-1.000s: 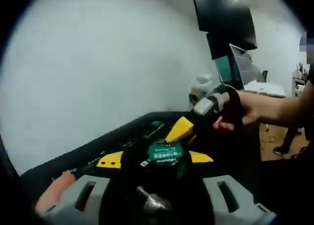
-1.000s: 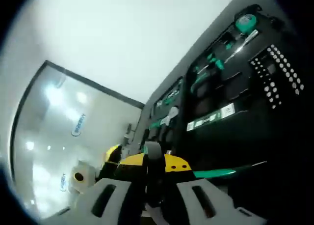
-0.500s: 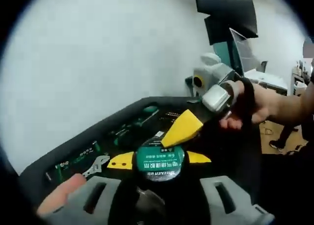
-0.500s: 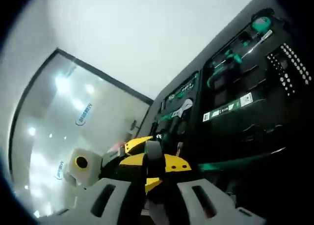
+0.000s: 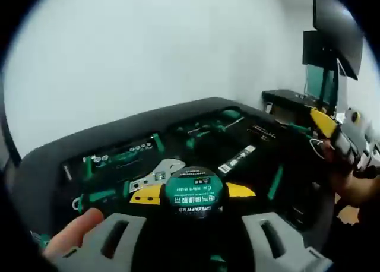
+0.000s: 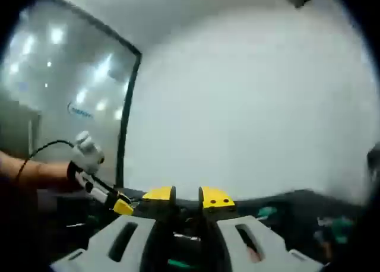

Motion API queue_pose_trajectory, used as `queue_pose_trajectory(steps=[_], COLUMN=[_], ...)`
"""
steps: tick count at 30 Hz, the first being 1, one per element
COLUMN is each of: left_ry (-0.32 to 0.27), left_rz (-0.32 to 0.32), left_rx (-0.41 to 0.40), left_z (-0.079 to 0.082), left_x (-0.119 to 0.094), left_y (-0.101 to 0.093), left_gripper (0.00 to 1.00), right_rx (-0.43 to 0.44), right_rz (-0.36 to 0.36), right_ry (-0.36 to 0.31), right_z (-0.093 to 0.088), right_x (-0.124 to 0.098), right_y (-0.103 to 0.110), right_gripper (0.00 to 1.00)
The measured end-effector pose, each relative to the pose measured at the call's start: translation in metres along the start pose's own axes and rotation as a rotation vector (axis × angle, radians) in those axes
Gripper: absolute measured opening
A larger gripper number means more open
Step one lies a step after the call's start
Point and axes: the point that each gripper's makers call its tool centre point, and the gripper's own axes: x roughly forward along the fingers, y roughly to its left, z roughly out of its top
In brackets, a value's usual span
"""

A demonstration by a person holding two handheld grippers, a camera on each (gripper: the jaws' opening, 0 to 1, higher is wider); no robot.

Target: Pick up the tools and put them into their designated positions in the toolbox.

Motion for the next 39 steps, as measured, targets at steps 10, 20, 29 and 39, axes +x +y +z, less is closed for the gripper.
queue_pose_trajectory(steps=[10,20,29,39], left_ry=[0.155,0.072,0.055,0.108], left_rz=[0.015,-0.045,0.024,0.014], left_rx=[0.035,-0.02,-0.01,0.062], left_z=[-0.02,-0.004,0.009,-0.016], left_x=[0.015,0.006,-0.002,0.006], left_y=[-0.003,-0.006,0.031,0.01], left_gripper=[0.31,0.36,0.14,0.06], right_rx=[0.069,0.056,0.044,0.011], right_rz=[0.014,0.021,0.025,0.027], right_ry=[0.013,0.023,0.031,0.043], right_z=[-0.004,-0.006,-0.008,-0.011], right_x=[-0.001,-0.002,-0.001,-0.001], right_y=[-0.004,-0.002,0.0,0.002], right_gripper=[0.14,0.14,0.14,0.14])
